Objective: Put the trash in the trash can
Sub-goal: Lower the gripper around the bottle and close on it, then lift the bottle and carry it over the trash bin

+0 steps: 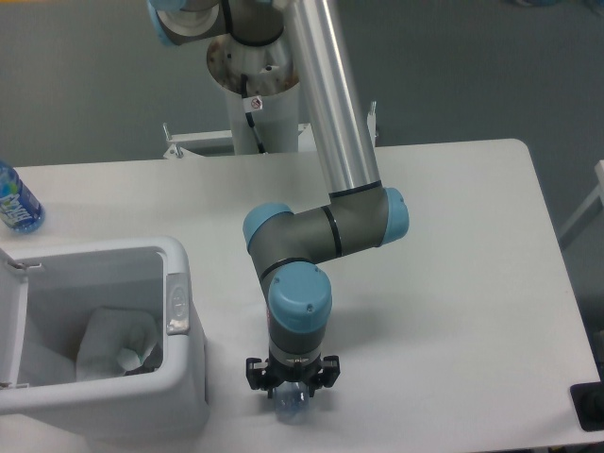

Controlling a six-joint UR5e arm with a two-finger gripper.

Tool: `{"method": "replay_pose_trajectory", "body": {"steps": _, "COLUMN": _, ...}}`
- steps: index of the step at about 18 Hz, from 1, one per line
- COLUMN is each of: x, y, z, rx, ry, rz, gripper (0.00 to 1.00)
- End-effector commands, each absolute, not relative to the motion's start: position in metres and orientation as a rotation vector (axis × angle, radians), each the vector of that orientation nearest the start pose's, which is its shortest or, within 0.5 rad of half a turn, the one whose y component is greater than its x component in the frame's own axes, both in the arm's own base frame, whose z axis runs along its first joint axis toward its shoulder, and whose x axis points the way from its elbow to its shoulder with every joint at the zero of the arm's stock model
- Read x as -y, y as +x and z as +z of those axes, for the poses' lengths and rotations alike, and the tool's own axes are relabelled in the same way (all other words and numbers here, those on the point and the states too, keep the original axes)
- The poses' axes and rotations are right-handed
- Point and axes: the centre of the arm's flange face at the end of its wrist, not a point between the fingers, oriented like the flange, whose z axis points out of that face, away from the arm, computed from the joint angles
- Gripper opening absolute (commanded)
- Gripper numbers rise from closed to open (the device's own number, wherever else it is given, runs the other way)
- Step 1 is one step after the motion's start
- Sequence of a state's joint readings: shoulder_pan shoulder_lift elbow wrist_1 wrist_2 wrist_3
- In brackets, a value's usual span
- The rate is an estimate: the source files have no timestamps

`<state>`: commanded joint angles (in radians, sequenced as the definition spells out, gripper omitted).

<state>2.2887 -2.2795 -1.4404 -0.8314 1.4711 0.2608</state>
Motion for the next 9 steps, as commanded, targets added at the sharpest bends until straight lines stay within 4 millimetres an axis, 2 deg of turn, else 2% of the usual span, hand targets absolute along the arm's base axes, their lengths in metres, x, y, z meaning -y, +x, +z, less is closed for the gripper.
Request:
{"method": "replay_pose_trajectory", "body": {"steps": 3, "x": -0.636, "y": -0.366, "z": 0.193, "rx": 0.653, "ry": -2.873, "rz": -0.012, "gripper": 0.59}}
{"method": "replay_pose_trajectory", "body": {"steps": 6, "x": -0.641, "y": -0.37, "z": 0.212, "rx": 0.616, "ry": -2.851, "rz": 0.014, "gripper": 0.59}}
{"method": "replay_pose_trajectory", "body": {"steps": 7, "x": -0.641, "y": -0.372, "z": 0.222, "rx": 0.586, "ry": -2.843, "rz": 0.032, "gripper": 0.59}}
{"method": "replay_pose_trajectory", "body": {"steps": 9, "x": -0.642, "y": -0.383, "z": 0.262, "rx": 0.572, "ry": -2.788, "rz": 0.079, "gripper": 0.6}}
